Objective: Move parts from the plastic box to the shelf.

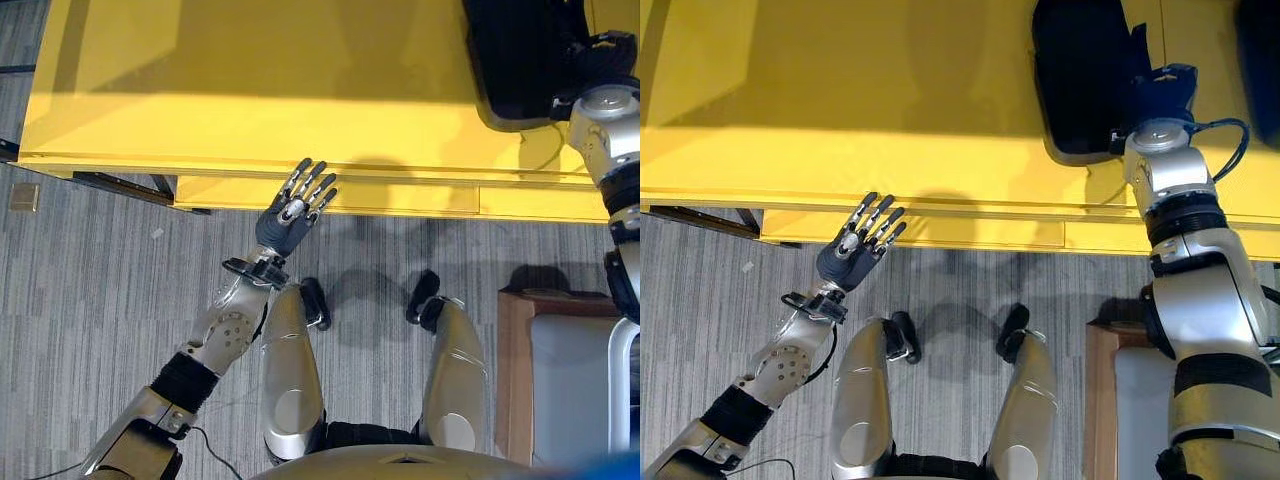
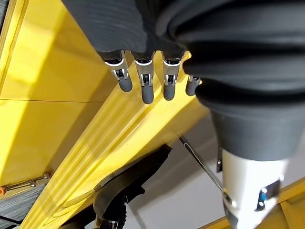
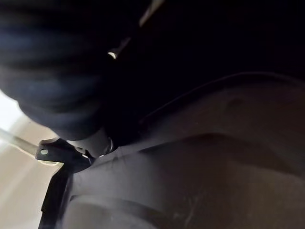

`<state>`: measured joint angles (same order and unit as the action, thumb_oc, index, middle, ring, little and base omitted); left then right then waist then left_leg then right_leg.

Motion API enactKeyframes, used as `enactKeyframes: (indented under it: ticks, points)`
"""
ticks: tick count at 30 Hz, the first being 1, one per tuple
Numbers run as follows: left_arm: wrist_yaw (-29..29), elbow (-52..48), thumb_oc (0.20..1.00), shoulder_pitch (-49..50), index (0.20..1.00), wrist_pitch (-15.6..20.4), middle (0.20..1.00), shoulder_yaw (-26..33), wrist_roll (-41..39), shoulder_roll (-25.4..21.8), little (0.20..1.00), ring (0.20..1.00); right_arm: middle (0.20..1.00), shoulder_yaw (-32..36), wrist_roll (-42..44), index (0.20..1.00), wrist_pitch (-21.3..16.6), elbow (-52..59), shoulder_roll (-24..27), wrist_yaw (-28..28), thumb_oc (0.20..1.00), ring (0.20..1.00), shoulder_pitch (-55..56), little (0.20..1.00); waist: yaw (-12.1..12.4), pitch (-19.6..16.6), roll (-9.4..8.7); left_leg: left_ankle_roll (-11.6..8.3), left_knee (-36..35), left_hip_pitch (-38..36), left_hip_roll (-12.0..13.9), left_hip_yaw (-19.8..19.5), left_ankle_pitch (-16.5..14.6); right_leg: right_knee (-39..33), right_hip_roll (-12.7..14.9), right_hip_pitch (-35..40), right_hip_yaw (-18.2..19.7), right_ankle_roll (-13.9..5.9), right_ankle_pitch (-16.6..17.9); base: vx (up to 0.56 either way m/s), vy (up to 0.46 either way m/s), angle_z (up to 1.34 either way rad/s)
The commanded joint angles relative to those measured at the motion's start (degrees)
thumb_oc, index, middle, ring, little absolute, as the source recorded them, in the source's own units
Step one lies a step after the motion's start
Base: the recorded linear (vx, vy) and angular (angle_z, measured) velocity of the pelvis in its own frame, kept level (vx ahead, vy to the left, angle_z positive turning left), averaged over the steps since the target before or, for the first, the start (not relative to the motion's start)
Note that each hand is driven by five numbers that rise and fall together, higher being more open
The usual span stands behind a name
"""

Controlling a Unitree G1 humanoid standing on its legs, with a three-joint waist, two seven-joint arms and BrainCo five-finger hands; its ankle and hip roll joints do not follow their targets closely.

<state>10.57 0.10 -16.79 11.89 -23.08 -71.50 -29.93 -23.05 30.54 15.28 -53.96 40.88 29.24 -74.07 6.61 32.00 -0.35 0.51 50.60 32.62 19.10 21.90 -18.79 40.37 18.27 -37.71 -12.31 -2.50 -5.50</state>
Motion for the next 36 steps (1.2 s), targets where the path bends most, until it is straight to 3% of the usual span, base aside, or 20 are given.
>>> enactKeyframes:
  ticks: [1, 12, 36]
  points:
    - [-0.2, -3.2, 1.0, -0.2, 1.0, 1.5, 1.0, -0.9, -1.4, 0.7, 1.0, 1.0, 0.2, -0.9, 4.1, 0.2, -2.5, -0.2, 0.6, 1.2, 0.2, 0.2, -5.0, 0.2, 0.6, -2.2, 1.67, -5.07, -6.5, 0.7, -0.8, -6.9, 1.9, 5.5, 0.9, 0.2, -2.7, -3.26, -6.5, 0.06, 0.002, -0.04]
    - [0.4, 0.3, 1.0, -2.0, 1.0, 1.9, 1.0, -1.5, -2.8, 2.1, 1.0, 1.0, 0.2, -0.6, 6.3, 0.2, -5.0, -1.8, -1.2, 1.0, 0.2, 0.2, -4.3, 0.2, -0.3, -2.2, 2.83, -5.78, -6.1, 5.3, -0.2, -7.6, 2.8, 8.7, 0.2, -4.6, -1.5, -2.45, -8.5, 0.07, 0.005, -0.02]
    - [2.8, 0.3, 1.0, -1.7, 1.0, 1.0, 1.0, -1.3, -3.9, 0.8, 1.0, 1.0, 0.2, -1.8, 6.5, 0.2, -4.5, -2.7, -1.2, 4.6, 0.2, 0.2, -7.3, 0.2, 0.6, -2.2, 3.44, -6.9, -7.6, 7.7, 2.3, -8.3, 6.0, 14.1, -0.6, -6.7, -3.4, -0.81, -12.2, 0.07, -0.042, 0.05]
